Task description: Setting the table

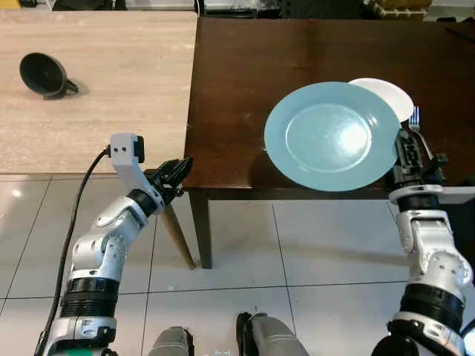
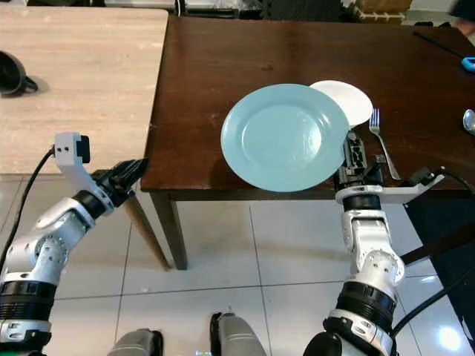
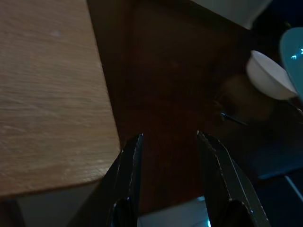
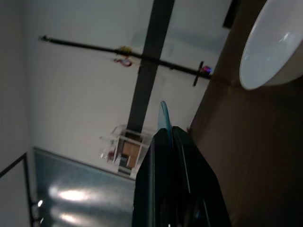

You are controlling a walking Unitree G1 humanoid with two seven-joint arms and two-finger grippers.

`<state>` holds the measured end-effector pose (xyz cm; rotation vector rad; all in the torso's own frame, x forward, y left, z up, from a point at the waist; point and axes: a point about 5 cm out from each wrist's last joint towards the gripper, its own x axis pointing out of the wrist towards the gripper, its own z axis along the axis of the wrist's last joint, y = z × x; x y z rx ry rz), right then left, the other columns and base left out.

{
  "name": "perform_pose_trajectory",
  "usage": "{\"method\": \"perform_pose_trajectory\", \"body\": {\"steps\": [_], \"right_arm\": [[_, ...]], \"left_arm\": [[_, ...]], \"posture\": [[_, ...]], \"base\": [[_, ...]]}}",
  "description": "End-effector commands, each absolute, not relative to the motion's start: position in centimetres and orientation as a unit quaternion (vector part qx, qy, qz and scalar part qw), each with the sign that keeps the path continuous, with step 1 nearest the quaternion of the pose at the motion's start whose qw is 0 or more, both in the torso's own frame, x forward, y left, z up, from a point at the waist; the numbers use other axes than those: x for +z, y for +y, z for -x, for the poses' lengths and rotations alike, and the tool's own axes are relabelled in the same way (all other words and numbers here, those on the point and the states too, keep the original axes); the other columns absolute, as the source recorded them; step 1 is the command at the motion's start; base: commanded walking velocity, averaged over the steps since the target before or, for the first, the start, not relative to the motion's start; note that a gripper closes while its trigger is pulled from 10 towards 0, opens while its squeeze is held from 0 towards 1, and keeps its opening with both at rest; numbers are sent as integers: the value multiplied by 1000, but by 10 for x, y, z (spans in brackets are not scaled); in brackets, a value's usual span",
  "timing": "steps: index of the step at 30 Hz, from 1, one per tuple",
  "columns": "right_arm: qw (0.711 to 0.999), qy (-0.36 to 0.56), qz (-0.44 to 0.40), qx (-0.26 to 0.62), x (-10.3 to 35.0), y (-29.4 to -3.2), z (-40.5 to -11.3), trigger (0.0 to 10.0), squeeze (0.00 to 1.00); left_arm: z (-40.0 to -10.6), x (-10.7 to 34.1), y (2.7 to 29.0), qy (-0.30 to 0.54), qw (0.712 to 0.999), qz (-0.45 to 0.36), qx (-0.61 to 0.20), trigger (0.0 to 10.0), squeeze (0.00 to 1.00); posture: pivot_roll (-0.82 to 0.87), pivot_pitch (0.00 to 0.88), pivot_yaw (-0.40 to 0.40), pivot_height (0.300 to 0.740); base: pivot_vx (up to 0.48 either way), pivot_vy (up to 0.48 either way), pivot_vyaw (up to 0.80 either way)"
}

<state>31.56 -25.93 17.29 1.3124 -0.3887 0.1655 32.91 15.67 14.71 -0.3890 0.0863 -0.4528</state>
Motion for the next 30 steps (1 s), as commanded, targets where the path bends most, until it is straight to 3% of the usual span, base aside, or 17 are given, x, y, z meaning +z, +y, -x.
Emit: {"method": "perform_pose_trajectory", "body": {"steps": [1,7,10,11,12,20,30], "right_arm": [[779,-176,-601,45,168,-266,-317,0,0],[815,-124,-565,16,159,-261,-327,0,0],[807,-130,-575,40,166,-250,-331,0,0],[803,-135,-578,50,169,-247,-332,0,0],[799,-141,-582,58,173,-246,-333,0,0],[758,-194,-616,96,196,-244,-333,0,0],[752,-189,-615,143,201,-226,-330,0,0]], "left_arm": [[-330,141,153,51,959,180,-214,10000,0],[-333,144,139,49,958,163,-233,10000,0],[-338,152,132,40,933,262,-244,10000,0],[-339,157,129,36,919,301,-252,10000,953],[-341,162,128,31,910,324,-258,10000,1000],[-344,179,136,5,876,405,-260,10000,1000],[-340,191,128,21,821,481,-306,10000,1000]], "posture": [[67,99,23,740],[63,114,24,740],[60,124,17,740],[63,122,16,740],[64,125,18,740],[65,97,25,740],[73,85,25,740]], "base": [[0,0,0],[0,0,0],[0,0,0],[0,0,0],[0,0,0],[0,0,0],[0,0,0]]}}
